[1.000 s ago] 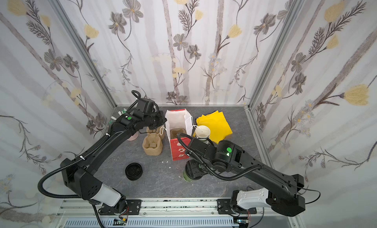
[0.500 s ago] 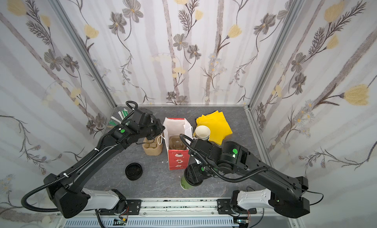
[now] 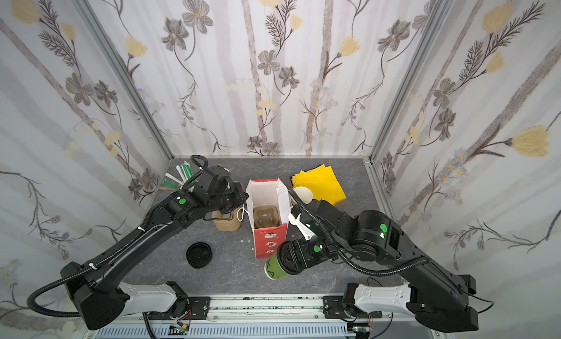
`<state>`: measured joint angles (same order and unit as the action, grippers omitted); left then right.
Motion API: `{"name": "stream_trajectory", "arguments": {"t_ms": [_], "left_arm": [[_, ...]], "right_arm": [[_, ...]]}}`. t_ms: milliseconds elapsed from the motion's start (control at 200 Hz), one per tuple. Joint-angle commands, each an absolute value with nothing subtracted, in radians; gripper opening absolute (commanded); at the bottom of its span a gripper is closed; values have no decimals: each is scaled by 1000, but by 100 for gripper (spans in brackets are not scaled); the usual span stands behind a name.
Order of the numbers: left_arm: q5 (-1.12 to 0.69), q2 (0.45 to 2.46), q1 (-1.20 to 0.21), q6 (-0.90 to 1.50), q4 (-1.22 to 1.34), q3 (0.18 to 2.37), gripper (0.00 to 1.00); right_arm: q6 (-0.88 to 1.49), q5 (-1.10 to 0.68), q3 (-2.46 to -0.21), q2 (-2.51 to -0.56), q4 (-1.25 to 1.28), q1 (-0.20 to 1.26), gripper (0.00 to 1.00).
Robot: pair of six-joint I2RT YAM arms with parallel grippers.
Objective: Pack a coffee takeout order
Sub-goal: Move the takeout bag to the center of the table.
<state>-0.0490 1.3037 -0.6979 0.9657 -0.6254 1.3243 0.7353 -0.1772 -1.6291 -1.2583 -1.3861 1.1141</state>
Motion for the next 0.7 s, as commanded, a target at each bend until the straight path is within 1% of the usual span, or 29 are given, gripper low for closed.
{"name": "stream_trajectory", "arguments": {"t_ms": [0, 205, 455, 694], "left_arm": [[-28, 1295, -703, 975, -619, 1322, 0], [-20, 1294, -706, 973, -618, 1313, 0], [-18, 1293, -706, 969, -618, 1316, 0], [-8, 1293, -706, 973, -617, 1304, 0]], "right_arm": [[711, -184, -1679, -1258, -1358, 1086, 56], [665, -188, -1802, -1302, -1357, 1028, 56], [597, -208, -1949, -1377, -1356, 911, 56], [542, -154, -2049, -1496, -1357, 847, 57]]}}
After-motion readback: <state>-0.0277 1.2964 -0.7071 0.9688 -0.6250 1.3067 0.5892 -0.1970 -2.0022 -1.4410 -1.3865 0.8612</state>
